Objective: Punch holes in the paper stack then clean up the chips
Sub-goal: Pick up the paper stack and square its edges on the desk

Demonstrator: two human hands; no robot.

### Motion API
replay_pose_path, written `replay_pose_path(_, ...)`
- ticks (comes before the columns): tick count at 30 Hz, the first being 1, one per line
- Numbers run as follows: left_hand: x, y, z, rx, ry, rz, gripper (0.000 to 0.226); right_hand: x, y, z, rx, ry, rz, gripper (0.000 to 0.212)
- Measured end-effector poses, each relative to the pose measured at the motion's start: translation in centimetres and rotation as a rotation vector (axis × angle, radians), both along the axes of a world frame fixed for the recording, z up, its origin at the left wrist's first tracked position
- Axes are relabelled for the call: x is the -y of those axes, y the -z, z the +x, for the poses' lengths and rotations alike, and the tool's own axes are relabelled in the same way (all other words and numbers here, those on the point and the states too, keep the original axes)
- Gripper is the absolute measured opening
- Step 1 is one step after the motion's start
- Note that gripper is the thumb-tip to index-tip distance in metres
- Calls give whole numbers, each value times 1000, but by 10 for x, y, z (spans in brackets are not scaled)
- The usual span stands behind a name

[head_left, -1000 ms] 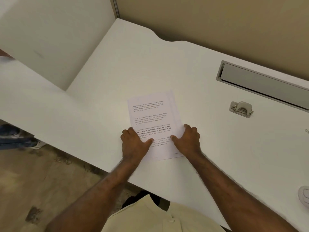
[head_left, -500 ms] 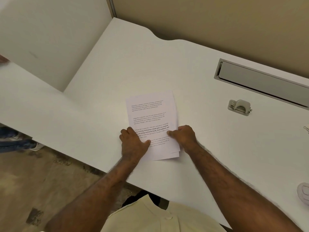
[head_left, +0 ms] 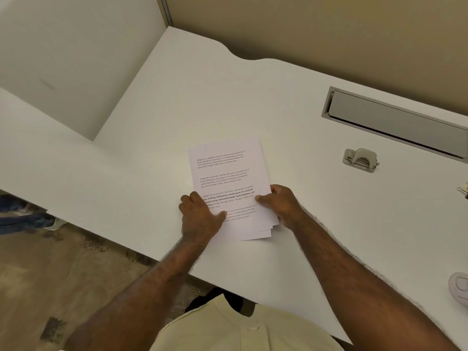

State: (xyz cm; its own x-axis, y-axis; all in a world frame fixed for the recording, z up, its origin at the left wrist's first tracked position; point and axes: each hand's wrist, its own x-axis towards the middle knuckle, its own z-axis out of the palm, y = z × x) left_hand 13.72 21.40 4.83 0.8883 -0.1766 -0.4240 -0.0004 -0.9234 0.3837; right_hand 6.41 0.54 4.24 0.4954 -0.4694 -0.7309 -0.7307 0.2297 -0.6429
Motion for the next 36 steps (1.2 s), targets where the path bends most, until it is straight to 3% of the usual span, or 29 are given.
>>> replay_pose_path(5, -2, 0, 2, -33, 1, -46, 94, 6, 4, -6, -14, 6, 31, 16)
replay_pose_path(12, -19, 1, -10, -84, -257, -250, 93, 14, 15, -47, -17, 304, 324, 26)
replay_pose_path(20, -1, 2, -67, -492, -602, -516, 65, 7, 25, -95, 16, 537, 447, 34)
replay_pose_path(25, 35, -2, -85, -664, -632, -683, 46, -6, 23, -114, 79, 650, 479, 29)
replay_pose_path(36, 82, 1, -96, -685, -754, -1000, 33, -21, 19, -145, 230, 837, 534, 32)
